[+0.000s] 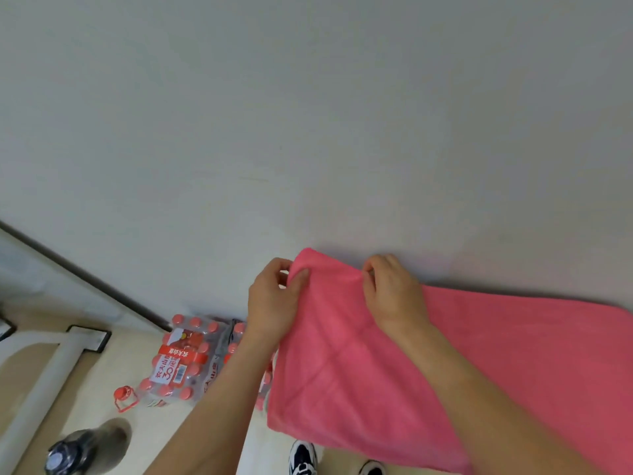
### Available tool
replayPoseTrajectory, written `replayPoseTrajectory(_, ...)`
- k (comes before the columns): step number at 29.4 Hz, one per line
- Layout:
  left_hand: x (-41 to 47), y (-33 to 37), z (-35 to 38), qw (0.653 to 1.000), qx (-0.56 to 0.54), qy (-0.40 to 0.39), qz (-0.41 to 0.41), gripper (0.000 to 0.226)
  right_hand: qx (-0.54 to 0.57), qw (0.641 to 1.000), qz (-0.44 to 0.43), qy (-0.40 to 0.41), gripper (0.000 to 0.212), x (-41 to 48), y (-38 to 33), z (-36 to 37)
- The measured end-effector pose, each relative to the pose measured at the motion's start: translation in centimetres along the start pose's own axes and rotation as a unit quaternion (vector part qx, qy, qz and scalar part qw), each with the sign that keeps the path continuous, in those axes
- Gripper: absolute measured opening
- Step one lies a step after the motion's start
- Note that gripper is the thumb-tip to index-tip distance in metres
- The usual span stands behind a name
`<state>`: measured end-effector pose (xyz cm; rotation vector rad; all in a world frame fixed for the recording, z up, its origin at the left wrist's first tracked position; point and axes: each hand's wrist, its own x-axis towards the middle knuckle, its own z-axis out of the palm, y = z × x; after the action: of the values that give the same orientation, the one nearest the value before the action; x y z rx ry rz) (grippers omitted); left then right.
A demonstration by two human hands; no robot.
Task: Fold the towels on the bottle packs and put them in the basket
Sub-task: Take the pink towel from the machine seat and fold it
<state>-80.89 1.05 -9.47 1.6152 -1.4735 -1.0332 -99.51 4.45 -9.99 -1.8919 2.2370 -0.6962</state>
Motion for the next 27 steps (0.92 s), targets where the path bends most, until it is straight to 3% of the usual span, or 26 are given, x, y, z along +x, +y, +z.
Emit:
replayPoseTrajectory(4, 2.0, -0.4, 1.2, 0.998, 0.013, -0.014, -0.052, 0.015, 0.020, 0.999, -0.038, -0.028, 0.033, -0.8, -1.1, 0.1)
replayPoseTrajectory(7, 1.1, -1.8, 0.8, 0.991, 0.028, -0.061, -0.116, 0.031, -0.040, 0.991, -0.073, -0.107, 0.052, -2.1, -2.0, 0.5)
replayPoseTrajectory(11, -4.1, -2.9, -1.9, 0.986, 0.005, -0.103, -0.132, 0.043, -0.117, 0.973, -0.050, -0.195, 0.077, -3.8, -1.9, 1.5)
replayPoseTrajectory(15, -10.0, -4.6, -4.1, 0.983, 0.047, -0.143, -0.108, 0.036, -0.135, 0.976, -0.036, -0.165, 0.070, -4.6, -1.9, 2.4)
replayPoseTrajectory(22, -11.4, -6.1, -5.0, 0.991, 0.036, -0.099, -0.078, 0.029, -0.159, 0.978, 0.009, -0.132, 0.056, -4.8, -3.2, 1.9)
replayPoseTrajectory(27, -11.6, -6.3, -5.6, 0.984, -0.108, -0.069, -0.125, 0.034, -0.135, 0.979, -0.012, -0.154, 0.053, -8.8, -6.2, -1.5)
